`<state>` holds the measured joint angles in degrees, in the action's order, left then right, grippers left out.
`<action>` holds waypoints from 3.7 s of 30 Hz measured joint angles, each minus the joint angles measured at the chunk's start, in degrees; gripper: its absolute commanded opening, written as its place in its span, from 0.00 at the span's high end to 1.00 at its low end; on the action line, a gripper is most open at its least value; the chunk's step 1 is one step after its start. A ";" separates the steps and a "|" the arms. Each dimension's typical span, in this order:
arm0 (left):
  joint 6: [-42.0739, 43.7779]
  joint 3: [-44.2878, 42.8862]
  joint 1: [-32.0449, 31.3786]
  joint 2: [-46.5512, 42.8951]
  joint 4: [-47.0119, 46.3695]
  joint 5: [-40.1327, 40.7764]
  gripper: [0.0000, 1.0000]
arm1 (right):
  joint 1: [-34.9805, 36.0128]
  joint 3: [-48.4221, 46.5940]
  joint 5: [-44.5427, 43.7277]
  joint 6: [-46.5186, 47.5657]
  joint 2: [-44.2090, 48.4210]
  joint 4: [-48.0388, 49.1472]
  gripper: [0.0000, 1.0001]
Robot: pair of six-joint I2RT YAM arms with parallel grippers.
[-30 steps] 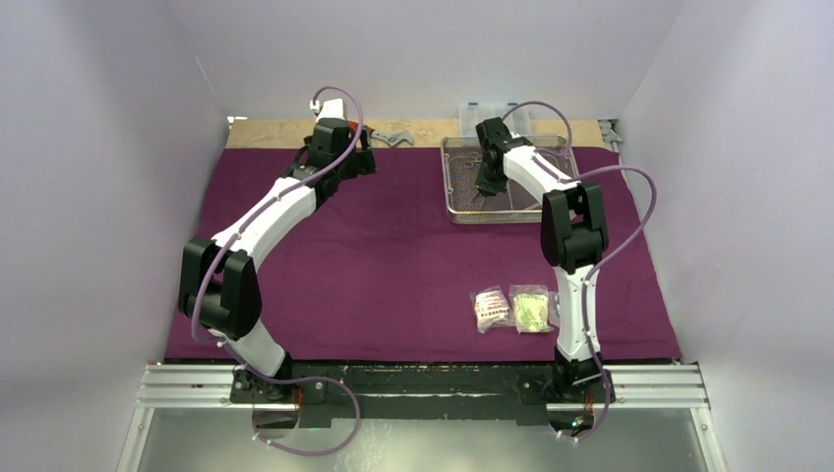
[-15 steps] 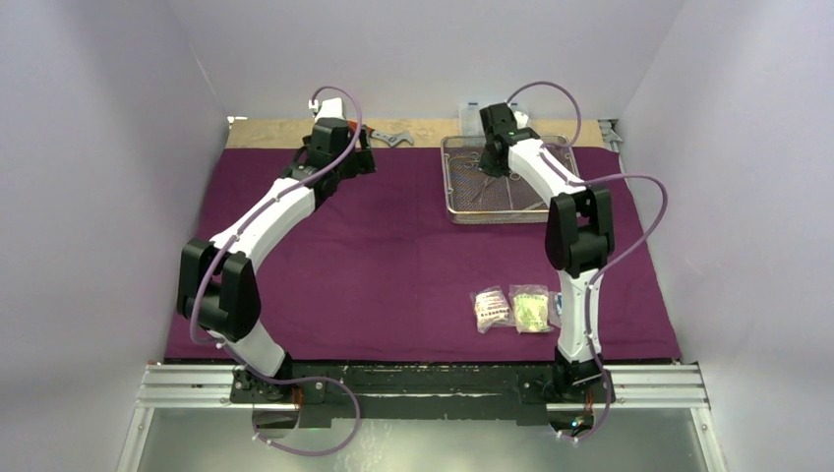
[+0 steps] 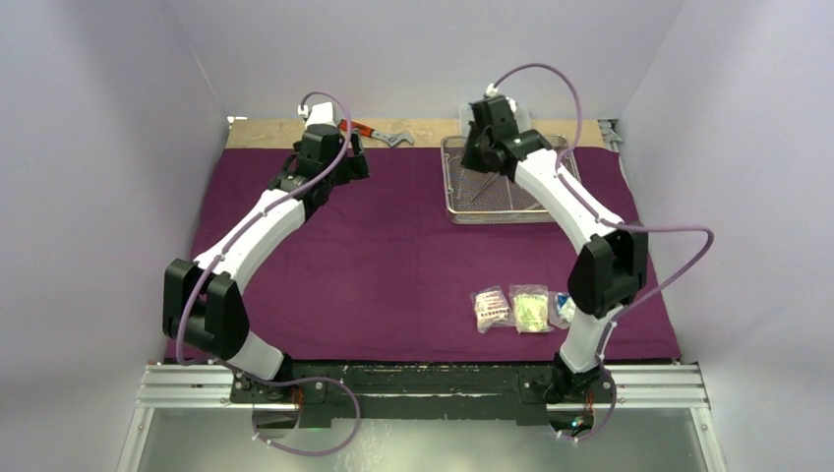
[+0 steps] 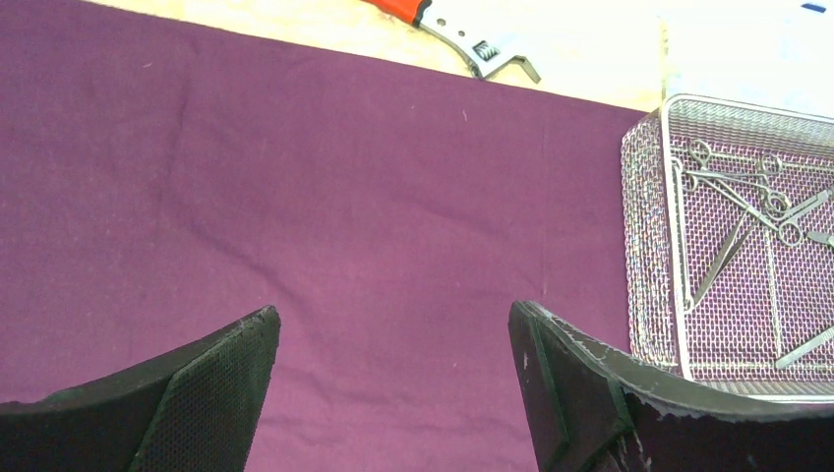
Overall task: Open and lay out the surgical kit
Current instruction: Place the medical item in the surgical kit, then pick up the medical item from the container.
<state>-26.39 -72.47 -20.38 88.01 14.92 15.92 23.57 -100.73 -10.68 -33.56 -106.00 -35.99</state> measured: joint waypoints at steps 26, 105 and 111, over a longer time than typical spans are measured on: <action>-7.63 20.98 0.00 -19.80 4.35 1.11 0.15 | 26.25 32.54 0.28 -16.39 4.42 -3.74 1.00; 0.68 2.60 0.00 -4.11 1.44 6.97 0.14 | -5.27 -13.31 -16.70 -6.67 -30.14 0.28 0.74; 0.68 2.56 0.00 -4.11 1.44 6.97 0.14 | -5.51 -12.46 -16.20 -7.08 -29.70 1.18 0.97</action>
<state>-25.71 -69.91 -20.38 83.90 16.36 22.90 18.06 -113.19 -26.87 -40.64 -135.70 -34.81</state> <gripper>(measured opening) 0.864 0.098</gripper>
